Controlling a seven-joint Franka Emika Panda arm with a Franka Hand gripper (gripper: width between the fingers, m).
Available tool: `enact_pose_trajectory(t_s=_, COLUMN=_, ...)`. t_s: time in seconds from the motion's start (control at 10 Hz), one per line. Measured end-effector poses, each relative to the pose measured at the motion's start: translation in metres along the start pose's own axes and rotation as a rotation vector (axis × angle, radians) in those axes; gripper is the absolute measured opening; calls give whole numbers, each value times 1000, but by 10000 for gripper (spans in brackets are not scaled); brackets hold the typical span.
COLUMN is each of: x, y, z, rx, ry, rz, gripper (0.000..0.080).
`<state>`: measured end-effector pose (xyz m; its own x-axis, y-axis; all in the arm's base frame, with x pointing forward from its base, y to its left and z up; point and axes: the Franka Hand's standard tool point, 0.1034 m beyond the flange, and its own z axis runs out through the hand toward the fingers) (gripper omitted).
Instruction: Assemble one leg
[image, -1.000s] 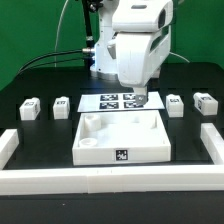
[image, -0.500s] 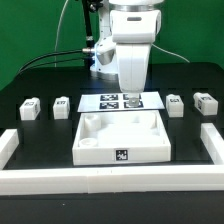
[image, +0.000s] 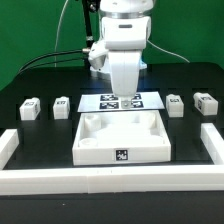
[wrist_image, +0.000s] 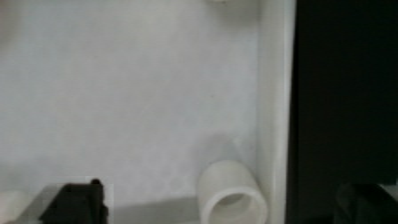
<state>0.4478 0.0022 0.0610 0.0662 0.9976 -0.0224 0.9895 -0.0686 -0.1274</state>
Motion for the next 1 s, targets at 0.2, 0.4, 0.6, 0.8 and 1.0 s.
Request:
enact_pose_trajectory(t_s=0.2, x=-5, y=-12, z=18, rx=18, ry=7, rz=10, gripper=650)
enact_pose_trajectory(t_s=0.4, x=-3, y=-19, z=36, rx=41, ry=12, rz=12, gripper=650)
enact_pose_trajectory(t_s=0.6, x=-2, y=-20, z=39, rx=47, ry=12, rz=9, gripper=650)
enact_pose_trajectory(t_s=0.8, x=-3, y=-19, z=42, rx=53, ry=13, rz=-30, gripper=650)
enact_pose_trajectory(t_s=1.0, x=-3, y=-18, z=43, rx=61, ry=13, rz=-25, gripper=547)
